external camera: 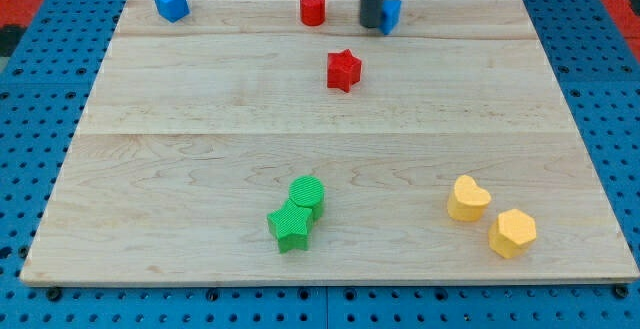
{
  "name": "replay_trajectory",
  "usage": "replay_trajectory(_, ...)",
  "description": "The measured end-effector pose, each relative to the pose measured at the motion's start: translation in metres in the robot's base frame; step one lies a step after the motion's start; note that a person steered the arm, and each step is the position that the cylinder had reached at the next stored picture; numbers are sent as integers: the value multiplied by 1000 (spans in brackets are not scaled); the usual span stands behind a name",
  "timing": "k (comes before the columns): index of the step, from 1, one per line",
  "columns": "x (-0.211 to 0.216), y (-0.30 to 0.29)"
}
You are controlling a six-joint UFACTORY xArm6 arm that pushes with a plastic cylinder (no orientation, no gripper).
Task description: Slightly touching the blue triangle diagonal to the red star
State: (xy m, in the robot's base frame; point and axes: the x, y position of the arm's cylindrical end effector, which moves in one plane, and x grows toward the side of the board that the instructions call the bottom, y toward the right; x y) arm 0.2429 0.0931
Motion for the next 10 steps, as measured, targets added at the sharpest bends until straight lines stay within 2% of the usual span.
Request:
replay_trajectory(1, -11, 42)
replay_trajectory(2, -11, -39)
replay_trajectory(3, -39, -19)
replay_trajectory(4, -50, 58)
replay_trajectory(6, -49, 171)
replay_trajectory(7, -23, 238)
replay_trajectory(8, 8, 179)
replay_trajectory(9, 3, 177)
replay_trajectory(10, -18, 141)
